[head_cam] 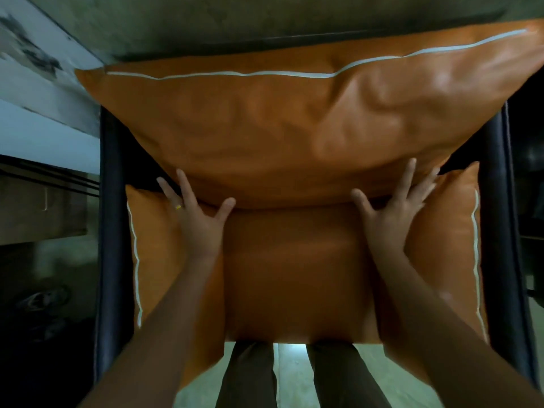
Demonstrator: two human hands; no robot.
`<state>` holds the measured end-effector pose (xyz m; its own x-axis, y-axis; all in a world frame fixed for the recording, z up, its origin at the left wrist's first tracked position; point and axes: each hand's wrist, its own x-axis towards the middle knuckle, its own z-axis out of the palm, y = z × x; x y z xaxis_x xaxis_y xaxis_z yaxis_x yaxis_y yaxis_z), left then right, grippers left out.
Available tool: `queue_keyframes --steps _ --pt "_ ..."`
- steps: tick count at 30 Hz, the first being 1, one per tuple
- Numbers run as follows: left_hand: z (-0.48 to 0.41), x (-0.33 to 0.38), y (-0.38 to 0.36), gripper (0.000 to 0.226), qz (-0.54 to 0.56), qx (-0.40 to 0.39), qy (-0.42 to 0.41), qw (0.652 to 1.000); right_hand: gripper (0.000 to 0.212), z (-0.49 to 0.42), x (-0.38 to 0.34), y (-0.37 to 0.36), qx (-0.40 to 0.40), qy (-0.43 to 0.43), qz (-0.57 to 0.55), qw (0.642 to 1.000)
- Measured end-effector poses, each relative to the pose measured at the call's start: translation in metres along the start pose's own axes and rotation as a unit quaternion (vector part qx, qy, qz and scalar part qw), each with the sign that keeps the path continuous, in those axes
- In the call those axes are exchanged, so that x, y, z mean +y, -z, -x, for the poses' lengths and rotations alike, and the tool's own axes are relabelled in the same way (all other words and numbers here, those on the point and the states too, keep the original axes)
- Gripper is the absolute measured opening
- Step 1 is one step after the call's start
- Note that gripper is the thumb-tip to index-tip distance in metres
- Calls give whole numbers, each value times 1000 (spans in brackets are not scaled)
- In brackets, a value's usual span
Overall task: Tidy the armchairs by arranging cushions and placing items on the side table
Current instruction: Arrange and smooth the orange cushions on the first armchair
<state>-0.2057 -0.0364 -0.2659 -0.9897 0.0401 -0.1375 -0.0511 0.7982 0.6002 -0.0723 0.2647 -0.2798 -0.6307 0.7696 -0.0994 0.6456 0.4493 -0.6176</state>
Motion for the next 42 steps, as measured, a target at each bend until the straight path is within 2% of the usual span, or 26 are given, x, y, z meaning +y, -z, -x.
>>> queue_keyframes --steps 3,6,9,13,18,22,23,25,26,28,30,33,35,36,38,42 --pt "4 36 -31 113 170 26 89 981 112 11 -18 -23 -6 -36 -136 990" --pt "-19 54 -58 117 248 78 120 958 115 -8 -35 -42 17 -63 -210 976" --pt "-48 59 -73 120 266 110 114 951 116 -28 -45 -59 45 -64 -242 967" --pt "-84 52 -88 123 255 100 107 956 118 -53 -55 -85 59 -80 -259 961" --pt "-79 46 -86 120 249 57 108 961 116 -49 -44 -80 3 -77 -246 966" --pt "-54 46 -83 114 246 63 133 958 110 -24 -45 -66 28 -90 -236 967" --pt "-43 50 -84 112 258 69 151 952 108 -14 -46 -68 41 -128 -250 959" --pt "-18 56 -91 106 292 82 214 928 104 9 -52 -78 52 -245 -306 918" --pt "-7 60 -96 104 325 86 258 906 102 18 -55 -84 49 -298 -343 889" --pt "7 67 -107 101 414 78 353 835 96 29 -61 -91 22 -369 -416 831" --pt "10 70 -111 94 492 57 404 769 91 25 -64 -92 -1 -401 -484 778" --pt "-12 71 -109 90 579 52 402 707 88 1 -63 -91 -9 -396 -584 709" --pt "-36 79 -106 94 611 54 419 670 88 -18 -66 -90 -15 -390 -625 676" --pt "-46 84 -104 97 618 55 425 659 90 -25 -69 -91 -21 -386 -629 675" --pt "-54 89 -105 101 612 49 431 662 97 -31 -75 -93 -34 -382 -609 694" --pt "-38 81 -99 104 580 31 422 696 101 -25 -69 -90 -25 -393 -595 701"
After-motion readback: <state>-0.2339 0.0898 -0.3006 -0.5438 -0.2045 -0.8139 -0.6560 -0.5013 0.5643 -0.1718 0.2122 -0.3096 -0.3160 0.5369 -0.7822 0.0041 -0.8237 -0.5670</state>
